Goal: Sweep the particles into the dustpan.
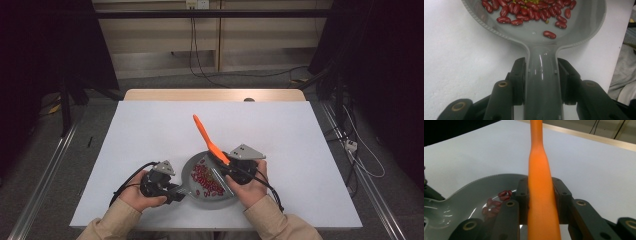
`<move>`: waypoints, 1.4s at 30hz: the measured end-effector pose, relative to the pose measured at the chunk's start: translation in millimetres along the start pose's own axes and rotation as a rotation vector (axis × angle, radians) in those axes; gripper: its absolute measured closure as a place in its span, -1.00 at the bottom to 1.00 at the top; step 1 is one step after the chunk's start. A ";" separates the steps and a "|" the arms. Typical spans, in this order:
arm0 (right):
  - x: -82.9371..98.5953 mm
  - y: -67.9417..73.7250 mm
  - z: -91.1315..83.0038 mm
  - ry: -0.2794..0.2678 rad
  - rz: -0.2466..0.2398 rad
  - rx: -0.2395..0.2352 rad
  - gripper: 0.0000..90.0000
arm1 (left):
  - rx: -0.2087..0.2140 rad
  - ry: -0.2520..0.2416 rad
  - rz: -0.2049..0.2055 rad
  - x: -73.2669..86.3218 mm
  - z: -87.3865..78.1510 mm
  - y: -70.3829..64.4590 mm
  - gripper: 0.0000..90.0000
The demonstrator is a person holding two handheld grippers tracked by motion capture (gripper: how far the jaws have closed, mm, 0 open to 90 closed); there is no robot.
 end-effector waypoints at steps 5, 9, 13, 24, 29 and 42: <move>-0.4 -15.1 -0.4 -0.006 0.038 0.017 0.58 | -0.004 0.012 0.012 -3.1 2.4 -3.3 0.22; 1.2 -21.1 0.9 0.001 0.051 0.021 0.58 | -0.020 0.017 0.019 -8.2 7.9 -2.6 0.26; 2.6 -26.1 1.0 0.005 0.061 0.025 0.58 | -0.044 0.078 0.055 -10.4 11.8 -1.5 0.40; 3.1 -44.5 -7.1 -0.014 0.101 0.054 0.58 | -0.089 -0.035 0.071 -1.2 4.4 -2.8 0.41; 3.5 -47.0 -7.2 -0.013 0.105 0.055 0.58 | -0.109 -0.079 0.053 1.4 -1.8 0.1 0.41; 1.3 -56.6 -7.3 -0.017 0.113 0.058 0.58 | -0.172 -0.167 -0.026 3.7 -24.0 12.8 0.41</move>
Point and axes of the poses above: each handheld gripper's, and its own axes: z roughly forward along the jaws, x roughly out of its underside, y roughly to its left, the point moved 2 cm from there along z, roughly forward along the jaws, and after that the axes turned 9 degrees about x, right-handed, at the moved point
